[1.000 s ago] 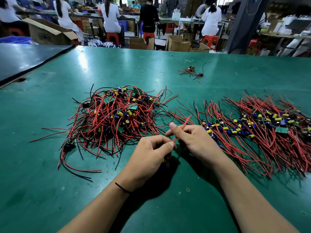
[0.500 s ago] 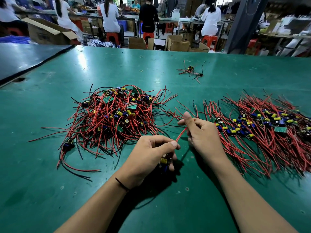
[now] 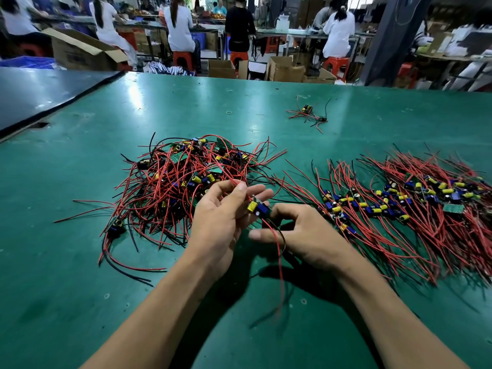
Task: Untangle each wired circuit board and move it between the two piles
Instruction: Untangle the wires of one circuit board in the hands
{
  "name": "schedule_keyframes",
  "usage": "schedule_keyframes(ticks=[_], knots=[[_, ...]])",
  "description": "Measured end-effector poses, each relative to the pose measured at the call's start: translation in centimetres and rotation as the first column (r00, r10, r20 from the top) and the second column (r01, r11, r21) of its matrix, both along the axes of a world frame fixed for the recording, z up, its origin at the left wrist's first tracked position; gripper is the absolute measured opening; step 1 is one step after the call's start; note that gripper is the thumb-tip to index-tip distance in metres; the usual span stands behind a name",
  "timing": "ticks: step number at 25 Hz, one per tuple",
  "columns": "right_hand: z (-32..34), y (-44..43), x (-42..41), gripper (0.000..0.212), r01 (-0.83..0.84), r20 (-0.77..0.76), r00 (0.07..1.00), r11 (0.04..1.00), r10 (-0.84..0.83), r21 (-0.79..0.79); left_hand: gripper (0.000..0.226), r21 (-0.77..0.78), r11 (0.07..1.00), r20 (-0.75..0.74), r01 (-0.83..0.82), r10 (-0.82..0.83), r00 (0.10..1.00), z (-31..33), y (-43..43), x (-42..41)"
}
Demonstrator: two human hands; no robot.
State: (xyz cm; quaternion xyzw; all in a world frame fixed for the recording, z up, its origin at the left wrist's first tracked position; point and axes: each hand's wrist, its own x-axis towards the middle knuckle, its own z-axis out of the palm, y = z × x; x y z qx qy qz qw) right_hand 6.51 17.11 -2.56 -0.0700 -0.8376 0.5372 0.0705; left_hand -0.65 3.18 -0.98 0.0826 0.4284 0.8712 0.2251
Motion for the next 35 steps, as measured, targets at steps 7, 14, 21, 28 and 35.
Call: schedule_keyframes(ticks=[7, 14, 21, 28, 35], knots=[[0.4, -0.3, -0.8, 0.026, 0.049, -0.217, 0.959, 0.860, -0.183, -0.507, 0.025, -0.044, 0.999, -0.028, 0.026, -0.027, 0.999, -0.5, -0.4, -0.2], [0.5, 0.3, -0.4, 0.029, -0.032, -0.027, 0.999, 0.702, 0.018, -0.712, 0.029, -0.192, 0.929, 0.100, 0.318, -0.304, 0.948, 0.0, -0.4, 0.6], [-0.3, 0.7, -0.8, 0.018, -0.001, -0.011, 1.000, 0.674, -0.010, -0.739, 0.036, -0.153, 0.935, 0.052, 0.321, -0.317, 0.947, -0.8, -0.3, 0.4], [-0.3, 1.3, -1.0, 0.025, 0.182, 0.064, 0.982, 0.783, -0.180, -0.595, 0.005, -0.438, 0.864, -0.172, 0.250, -0.353, 0.920, -2.0, 0.1, 1.1], [-0.1, 0.7, -0.9, 0.038, 0.213, 0.016, 0.971, 0.841, -0.237, -0.496, 0.009, -0.489, 0.831, -0.169, 0.266, -0.389, 0.905, -2.3, 0.7, 1.4]])
